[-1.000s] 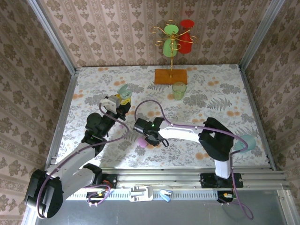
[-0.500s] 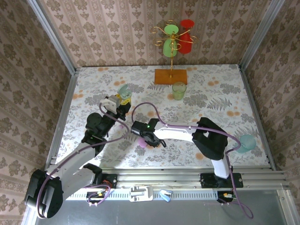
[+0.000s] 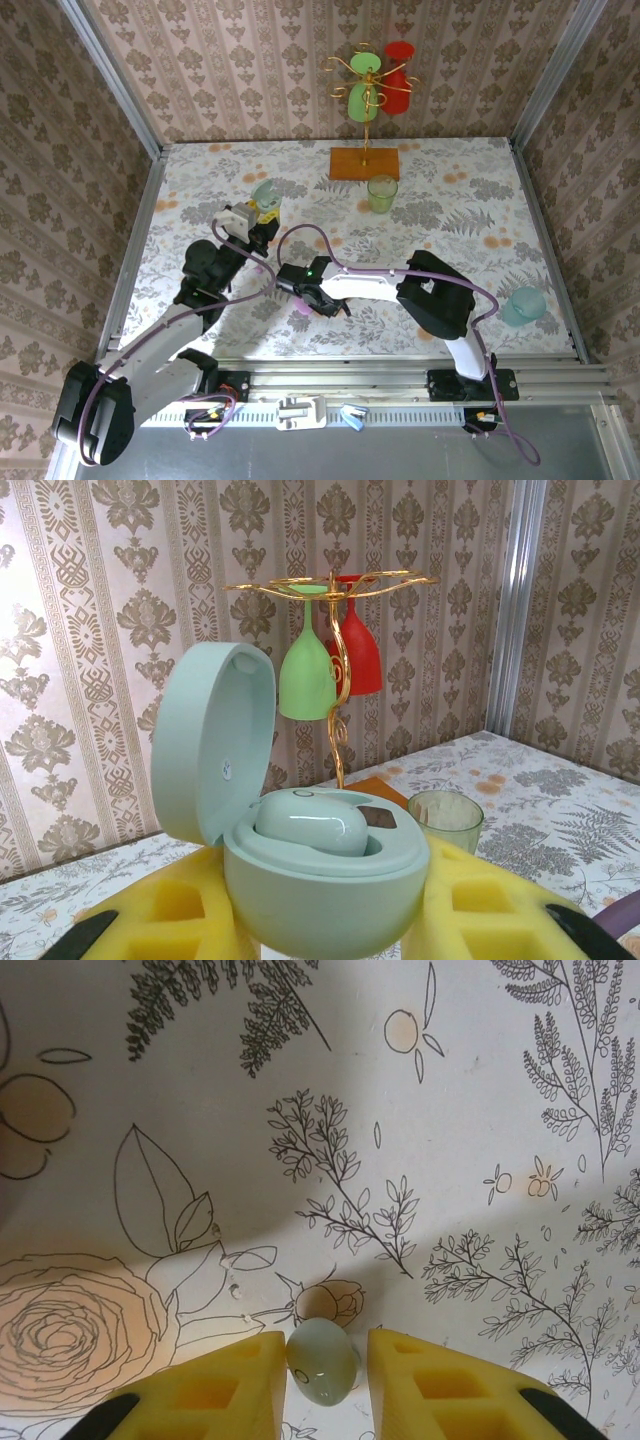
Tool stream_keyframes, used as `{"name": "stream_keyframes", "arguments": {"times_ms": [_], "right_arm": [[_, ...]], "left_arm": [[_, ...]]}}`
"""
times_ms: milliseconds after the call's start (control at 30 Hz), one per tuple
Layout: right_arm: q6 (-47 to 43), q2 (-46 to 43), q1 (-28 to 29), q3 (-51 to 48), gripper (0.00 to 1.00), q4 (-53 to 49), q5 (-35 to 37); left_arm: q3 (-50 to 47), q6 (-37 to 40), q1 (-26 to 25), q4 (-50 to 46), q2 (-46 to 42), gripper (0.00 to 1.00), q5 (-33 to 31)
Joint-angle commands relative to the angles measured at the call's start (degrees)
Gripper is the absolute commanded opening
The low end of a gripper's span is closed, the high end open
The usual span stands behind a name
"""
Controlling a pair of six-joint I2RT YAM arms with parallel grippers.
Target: Insert wireless bluetooth earbuds into charging case
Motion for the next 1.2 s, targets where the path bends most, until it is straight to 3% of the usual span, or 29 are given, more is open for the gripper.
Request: {"name": "stream_keyframes", "arguments": {"times_ms": [0,300,367,633,833,1167], "right_arm": [[-1.00,1.57,0.28,1.36,0.26,-2.26,2.30],[-0.98,2.99,0.05,0.44,0.26,-1.51,1.74],[-0.38,2.60,0.05,0.30,0.21,-1.60,2.35],[2.38,-7.06,-2.02,-3.70,0.20,3.10,-1.57],[4.32,-18.10,-7.14,-9.53,0.21,9.24,-10.96],[13.80,-40.94,-21.82,-23.35,0.22,29.89,-41.00]], "left_arm": [[1.74,1.05,0.54,1.03,-0.73,0.10,0.05],[1.34,0.90,0.54,1.08,-0.98,0.10,0.06],[1.26,0.97,0.51,1.09,-0.97,0.10,0.04],[1.00,1.41,0.52,1.27,-0.10,0.10,0.71],[0.46,1.69,0.47,5.81,3.96,0.10,5.40],[1.64,8.29,-1.59,10.02,10.95,0.10,20.66]]}}
